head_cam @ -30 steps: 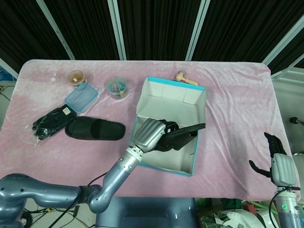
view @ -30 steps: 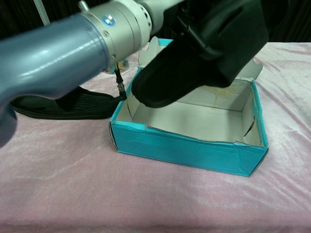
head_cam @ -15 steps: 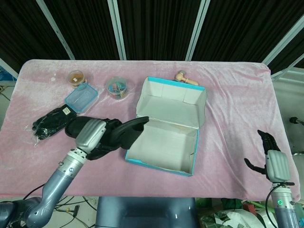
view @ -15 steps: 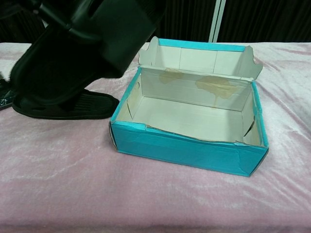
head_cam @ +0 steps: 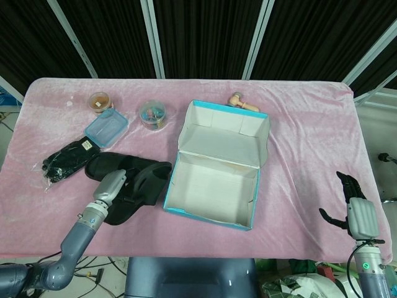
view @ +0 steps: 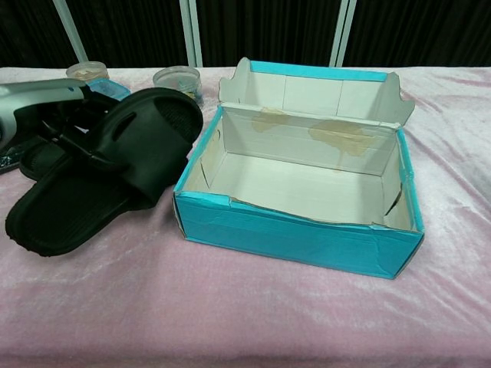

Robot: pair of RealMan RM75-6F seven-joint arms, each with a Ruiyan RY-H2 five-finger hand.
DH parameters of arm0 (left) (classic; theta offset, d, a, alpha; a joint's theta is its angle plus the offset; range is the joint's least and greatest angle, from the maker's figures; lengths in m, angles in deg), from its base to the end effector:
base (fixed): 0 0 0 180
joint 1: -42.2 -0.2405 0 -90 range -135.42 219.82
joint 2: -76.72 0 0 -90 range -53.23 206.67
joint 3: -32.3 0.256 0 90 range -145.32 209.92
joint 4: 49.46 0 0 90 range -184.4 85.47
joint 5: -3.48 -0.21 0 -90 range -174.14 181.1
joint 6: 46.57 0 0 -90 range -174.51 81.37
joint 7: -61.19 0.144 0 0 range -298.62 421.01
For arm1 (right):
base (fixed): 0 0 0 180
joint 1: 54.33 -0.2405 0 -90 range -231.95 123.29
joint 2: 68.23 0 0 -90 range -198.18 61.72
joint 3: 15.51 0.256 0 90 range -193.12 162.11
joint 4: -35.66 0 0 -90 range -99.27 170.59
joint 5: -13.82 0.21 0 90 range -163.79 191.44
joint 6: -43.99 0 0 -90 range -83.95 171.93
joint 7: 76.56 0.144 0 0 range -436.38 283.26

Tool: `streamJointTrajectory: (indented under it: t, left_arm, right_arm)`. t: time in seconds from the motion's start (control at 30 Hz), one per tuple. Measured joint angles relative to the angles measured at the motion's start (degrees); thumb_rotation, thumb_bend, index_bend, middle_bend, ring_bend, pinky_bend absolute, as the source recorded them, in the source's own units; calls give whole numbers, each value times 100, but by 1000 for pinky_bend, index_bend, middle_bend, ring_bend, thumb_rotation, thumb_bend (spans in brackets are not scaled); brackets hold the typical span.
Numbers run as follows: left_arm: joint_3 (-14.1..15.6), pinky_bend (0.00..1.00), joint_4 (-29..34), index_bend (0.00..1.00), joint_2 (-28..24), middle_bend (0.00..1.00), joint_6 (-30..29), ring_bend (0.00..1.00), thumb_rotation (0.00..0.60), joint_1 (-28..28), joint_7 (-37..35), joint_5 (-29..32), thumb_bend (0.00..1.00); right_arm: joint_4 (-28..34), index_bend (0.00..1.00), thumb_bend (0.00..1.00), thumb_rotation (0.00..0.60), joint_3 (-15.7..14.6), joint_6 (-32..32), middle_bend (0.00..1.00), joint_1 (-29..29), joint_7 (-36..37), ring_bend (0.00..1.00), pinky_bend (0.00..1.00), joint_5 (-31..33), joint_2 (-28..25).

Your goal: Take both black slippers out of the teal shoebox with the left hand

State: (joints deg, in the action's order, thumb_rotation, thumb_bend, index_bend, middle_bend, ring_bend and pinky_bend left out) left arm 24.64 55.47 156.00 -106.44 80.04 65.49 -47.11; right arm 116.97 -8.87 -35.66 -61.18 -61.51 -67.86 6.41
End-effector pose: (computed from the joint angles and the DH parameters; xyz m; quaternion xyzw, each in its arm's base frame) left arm -0.1598 0.2944 0.0160 -0.6005 -0.6028 -0.3994 0.3414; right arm -0.3347 -0.2072 0.1184 0.5185 -0.4789 0.4516 0.5457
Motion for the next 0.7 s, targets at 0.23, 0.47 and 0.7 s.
streamJointTrajectory:
  t: [0.23,0.47,0.7]
  left_arm:
    - [-11,56,-63,0,148,63,-221,0,600,-187,-130,-301,0]
    - [69,0,-76,9,63,95,-1067,0,600,-450,286,-1085,0]
    - [372,0,224,73,-844,135,-2532,0,600,-1259,1127,-1540,0]
  right_arm:
    - [-11,12,132,600,-8,-10,91,12,15,73,285,19,8]
    - [1,11,133,600,24,5,92,-17,-12,68,276,39,-37]
    - [27,11,155,600,167,-95,91,-32,-314,38,255,141,-188]
